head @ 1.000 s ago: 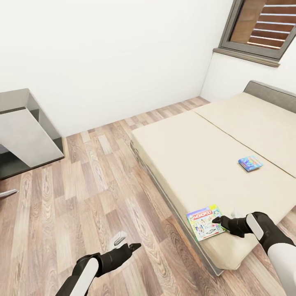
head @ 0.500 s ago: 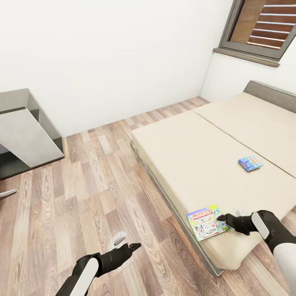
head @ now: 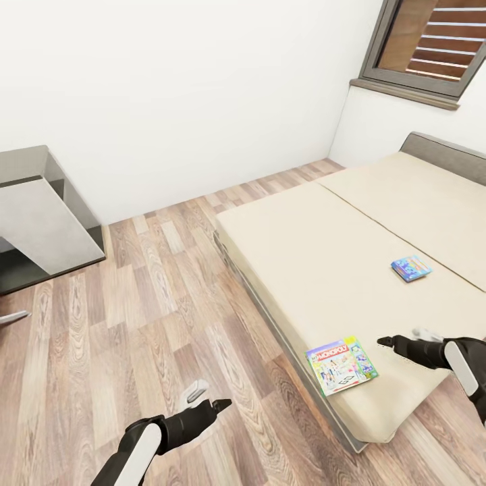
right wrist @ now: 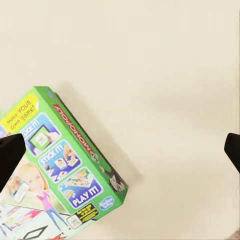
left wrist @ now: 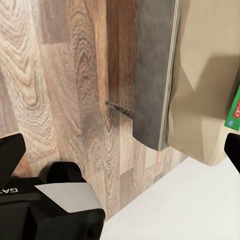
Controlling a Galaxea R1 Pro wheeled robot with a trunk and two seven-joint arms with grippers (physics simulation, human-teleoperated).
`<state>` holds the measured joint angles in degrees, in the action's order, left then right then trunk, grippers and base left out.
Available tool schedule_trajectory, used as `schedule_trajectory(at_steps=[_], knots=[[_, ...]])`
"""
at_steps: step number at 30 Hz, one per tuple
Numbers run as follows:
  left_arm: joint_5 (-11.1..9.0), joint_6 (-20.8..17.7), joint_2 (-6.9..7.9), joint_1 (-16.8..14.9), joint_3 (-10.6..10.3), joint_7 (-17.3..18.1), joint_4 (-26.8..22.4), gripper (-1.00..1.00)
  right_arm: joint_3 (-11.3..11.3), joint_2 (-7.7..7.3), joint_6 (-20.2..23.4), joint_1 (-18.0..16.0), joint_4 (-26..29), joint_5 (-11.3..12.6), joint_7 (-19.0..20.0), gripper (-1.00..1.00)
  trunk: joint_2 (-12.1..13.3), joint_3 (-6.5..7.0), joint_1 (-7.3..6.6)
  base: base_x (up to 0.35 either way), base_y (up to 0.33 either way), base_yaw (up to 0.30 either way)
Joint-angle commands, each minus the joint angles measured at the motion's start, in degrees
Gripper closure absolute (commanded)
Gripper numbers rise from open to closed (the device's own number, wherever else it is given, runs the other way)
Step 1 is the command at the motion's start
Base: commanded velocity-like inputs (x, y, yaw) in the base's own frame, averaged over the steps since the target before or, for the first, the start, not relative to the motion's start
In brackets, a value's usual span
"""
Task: Put all the toys in the child's room - the three board games (two on the bed and one on the table), the two jigsaw puzzles on the table, and the tennis ball on the table - inside the toy box on the table in the child's room.
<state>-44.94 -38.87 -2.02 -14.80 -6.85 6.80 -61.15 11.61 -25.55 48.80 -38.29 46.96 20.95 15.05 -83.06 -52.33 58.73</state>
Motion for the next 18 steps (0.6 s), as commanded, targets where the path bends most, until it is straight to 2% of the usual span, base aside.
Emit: schedule_trajectory(at_steps=[1,5,9,11,18], knots=[[0.03,-0.23,-0.01,-0.01,0.07,0.14,-0.02,-1.00,0.68,-0.14,0.27,0.30,1.03,-0.38,0.71,-1.00,-0.02,-0.04,0.00,0.000,0.000,0.000],[0.09,-0.18,-0.01,0.00,0.04,0.14,-0.02,-1.00,1.79,-0.43,0.30,1.27,3.33,-0.38,1.21,-1.00,-0.02,-0.04,0.00,0.000,0.000,0.000],[-1.34,-0.80,-0.33,-1.30,-0.17,1.44,-1.33,-1.00,3.08,-1.73,1.60,-0.06,4.60,0.80,2.26,-1.00,-0.02,-0.04,0.00,0.000,0.000,0.000],[-1.34,-0.80,-0.33,-1.95,-0.17,2.09,-1.97,-1.00,3.34,-2.38,2.24,-0.72,5.25,0.80,2.26,-1.00,-0.02,-0.04,0.00,0.000,0.000,0.000],[-1.34,-0.80,-0.33,-2.06,-0.17,2.24,-4.22,-1.00,3.34,-2.42,2.35,-2.79,7.51,0.80,2.26,-1.00,-0.02,-0.04,0.00,0.000,0.000,0.000]])
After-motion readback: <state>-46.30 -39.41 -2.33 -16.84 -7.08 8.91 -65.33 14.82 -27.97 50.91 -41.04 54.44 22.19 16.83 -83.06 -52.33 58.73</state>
